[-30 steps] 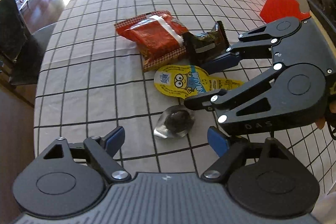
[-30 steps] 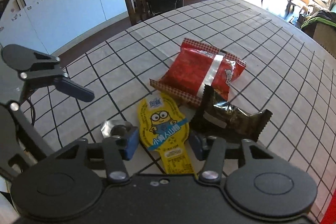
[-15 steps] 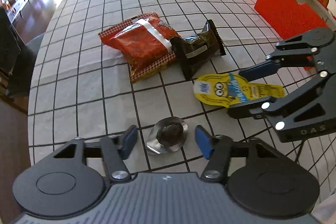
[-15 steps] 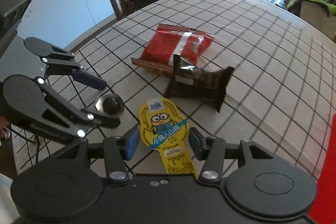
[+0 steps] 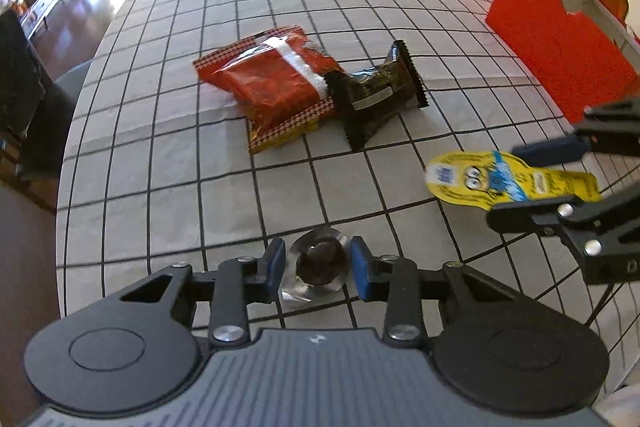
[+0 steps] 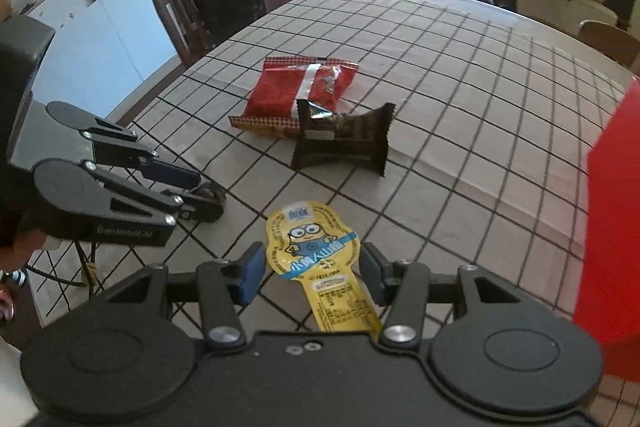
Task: Organize snacks
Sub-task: 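Carry the foil candy and yellow Minion packet over the red box with both tools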
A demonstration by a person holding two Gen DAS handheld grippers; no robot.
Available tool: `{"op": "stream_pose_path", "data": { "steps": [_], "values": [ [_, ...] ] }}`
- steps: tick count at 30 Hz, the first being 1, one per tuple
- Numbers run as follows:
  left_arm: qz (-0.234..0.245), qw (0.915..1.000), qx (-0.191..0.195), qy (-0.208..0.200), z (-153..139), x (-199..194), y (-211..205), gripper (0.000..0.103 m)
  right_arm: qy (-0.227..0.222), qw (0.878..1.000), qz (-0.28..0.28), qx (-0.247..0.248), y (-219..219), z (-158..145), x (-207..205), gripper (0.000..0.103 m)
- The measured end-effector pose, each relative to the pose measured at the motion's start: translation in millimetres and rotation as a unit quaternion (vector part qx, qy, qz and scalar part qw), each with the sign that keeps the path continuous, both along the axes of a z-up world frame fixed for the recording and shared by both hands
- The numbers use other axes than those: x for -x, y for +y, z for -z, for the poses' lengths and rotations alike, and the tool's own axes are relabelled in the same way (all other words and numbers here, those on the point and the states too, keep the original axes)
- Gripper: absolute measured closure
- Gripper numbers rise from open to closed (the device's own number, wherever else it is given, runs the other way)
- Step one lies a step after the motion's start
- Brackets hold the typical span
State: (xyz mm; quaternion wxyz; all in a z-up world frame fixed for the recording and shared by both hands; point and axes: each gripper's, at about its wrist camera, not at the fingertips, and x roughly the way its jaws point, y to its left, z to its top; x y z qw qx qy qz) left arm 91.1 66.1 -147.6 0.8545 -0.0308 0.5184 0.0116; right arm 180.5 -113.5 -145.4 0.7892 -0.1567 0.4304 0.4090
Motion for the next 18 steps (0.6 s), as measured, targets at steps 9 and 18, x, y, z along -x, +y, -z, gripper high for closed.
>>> {"op": "stream_pose_path", "data": {
  "steps": [9,18],
  "values": [
    [-0.023,0.9994,0.024,-0.014,-12.8,21.6,4.8,0.070,-0.022,0.999,0.044,-0.010,-15.0,-18.1,22.0,0.053],
    [-0.027,0.9971,0.035,-0.062,-51.0,38.1,1.0,0.070,-0.051,0.992,0.104,-0.046,-36.9,-52.4,38.2,0.053]
  ]
}}
